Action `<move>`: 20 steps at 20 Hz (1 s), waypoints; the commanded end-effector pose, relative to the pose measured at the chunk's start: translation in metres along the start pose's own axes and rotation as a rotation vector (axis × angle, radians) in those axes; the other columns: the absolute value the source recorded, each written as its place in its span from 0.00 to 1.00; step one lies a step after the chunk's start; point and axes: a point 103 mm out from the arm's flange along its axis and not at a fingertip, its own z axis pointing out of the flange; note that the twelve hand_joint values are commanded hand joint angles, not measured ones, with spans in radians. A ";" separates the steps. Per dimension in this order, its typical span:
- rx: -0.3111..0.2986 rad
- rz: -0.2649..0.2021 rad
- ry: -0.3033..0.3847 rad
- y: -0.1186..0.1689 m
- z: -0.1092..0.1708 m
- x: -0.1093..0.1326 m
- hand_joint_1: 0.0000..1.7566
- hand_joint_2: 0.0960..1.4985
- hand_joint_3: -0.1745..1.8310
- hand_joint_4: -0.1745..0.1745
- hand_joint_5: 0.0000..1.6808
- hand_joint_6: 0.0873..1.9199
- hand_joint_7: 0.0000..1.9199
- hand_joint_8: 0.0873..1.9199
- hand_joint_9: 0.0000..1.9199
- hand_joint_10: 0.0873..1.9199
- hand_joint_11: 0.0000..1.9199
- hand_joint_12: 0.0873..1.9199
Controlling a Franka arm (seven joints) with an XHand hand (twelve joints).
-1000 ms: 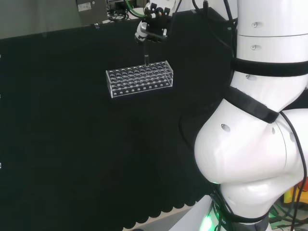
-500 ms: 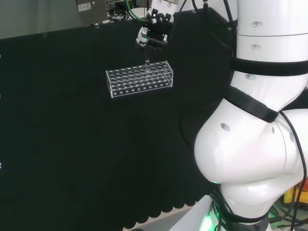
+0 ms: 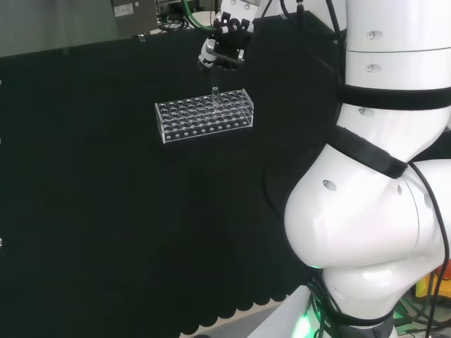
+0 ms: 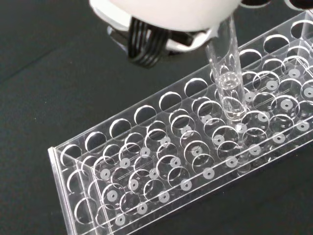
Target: Put the test tube back in the rack.
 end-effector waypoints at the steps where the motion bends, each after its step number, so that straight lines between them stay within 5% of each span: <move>1: -0.008 0.001 -0.002 0.005 -0.002 0.001 0.70 0.40 0.39 0.00 0.81 0.21 0.91 0.20 0.86 0.18 0.62 0.45; 20: 0.007 -0.001 -0.018 0.011 0.009 -0.011 0.70 0.40 0.39 0.00 0.81 0.21 0.91 0.20 0.86 0.18 0.62 0.45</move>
